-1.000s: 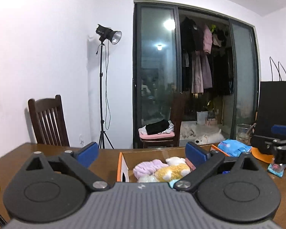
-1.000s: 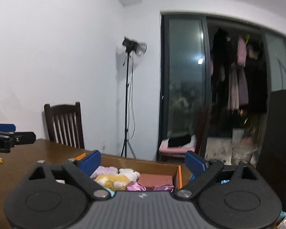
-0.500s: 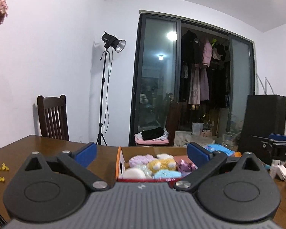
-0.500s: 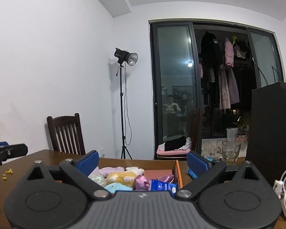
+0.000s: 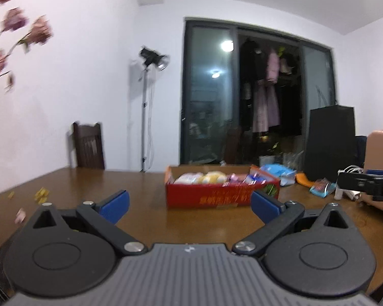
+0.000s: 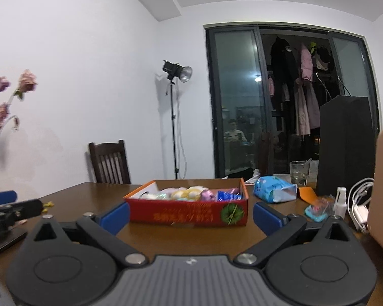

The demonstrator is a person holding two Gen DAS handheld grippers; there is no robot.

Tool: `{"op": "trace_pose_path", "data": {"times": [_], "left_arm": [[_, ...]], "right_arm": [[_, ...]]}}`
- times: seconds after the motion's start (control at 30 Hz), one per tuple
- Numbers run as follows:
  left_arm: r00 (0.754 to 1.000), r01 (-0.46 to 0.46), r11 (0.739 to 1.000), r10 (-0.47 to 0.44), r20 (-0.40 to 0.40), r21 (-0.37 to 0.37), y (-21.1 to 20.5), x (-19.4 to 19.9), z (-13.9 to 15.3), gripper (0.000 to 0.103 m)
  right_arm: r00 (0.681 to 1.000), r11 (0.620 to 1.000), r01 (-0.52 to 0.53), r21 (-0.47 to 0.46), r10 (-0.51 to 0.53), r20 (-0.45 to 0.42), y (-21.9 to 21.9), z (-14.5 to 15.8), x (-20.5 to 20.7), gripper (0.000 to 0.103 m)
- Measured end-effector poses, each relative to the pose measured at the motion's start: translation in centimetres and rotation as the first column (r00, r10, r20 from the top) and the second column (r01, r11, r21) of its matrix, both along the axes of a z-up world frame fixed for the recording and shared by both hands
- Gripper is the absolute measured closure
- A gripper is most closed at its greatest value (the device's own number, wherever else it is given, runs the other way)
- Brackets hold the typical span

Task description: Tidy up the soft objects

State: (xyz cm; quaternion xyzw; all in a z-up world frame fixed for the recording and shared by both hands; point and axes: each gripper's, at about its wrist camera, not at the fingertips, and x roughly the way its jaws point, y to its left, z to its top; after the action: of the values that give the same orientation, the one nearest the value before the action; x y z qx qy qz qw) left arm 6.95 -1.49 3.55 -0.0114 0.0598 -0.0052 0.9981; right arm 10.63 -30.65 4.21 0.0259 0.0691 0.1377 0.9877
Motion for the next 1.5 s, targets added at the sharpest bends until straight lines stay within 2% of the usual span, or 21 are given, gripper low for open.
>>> {"op": "trace_pose_path", "data": {"times": [0.1,0.2,0.3,0.47,0.73,1.5], "left_arm": [[1.000,-0.022,0.999,0.022,-0.007,-0.045,0.0,-2.5,-1.2,0.000],[0.999,-0.050,0.999,0.050,-0.004,-0.004,-0.4,-4.6,-2.3,0.000],[0.998,-0.062,0.998,0.062,-0.005,0.032,-0.6,-5.5,-2.9,0.000],[0.996,-0.085,0.996,0.085,0.001,-0.012,0.3,-5.1,-2.2,0.000],[0.999,-0.043,0.999,0.043,0.000,0.012,-0.6,-5.1,-2.2,0.000],[1.000,-0.024,1.000,0.024,-0.020,0.008,-0.5,-4.9,-2.2,0.000]], "right_arm": [[1.000,1.000,-0.003,0.021,0.003,-0.011,0.3,-1.7,-3.5,0.000],[1.000,1.000,-0.004,0.021,0.004,-0.027,0.8,-3.5,-6.5,0.000],[0.999,0.998,0.006,0.062,-0.004,-0.047,0.9,-4.8,-8.2,0.000],[0.998,0.999,-0.005,0.032,0.006,-0.056,1.8,-5.3,-8.6,0.000],[0.999,0.999,0.006,0.032,-0.005,-0.045,1.8,-4.7,-8.2,0.000],[0.999,0.999,-0.003,0.033,0.005,-0.054,1.6,-4.8,-8.1,0.000]]}}
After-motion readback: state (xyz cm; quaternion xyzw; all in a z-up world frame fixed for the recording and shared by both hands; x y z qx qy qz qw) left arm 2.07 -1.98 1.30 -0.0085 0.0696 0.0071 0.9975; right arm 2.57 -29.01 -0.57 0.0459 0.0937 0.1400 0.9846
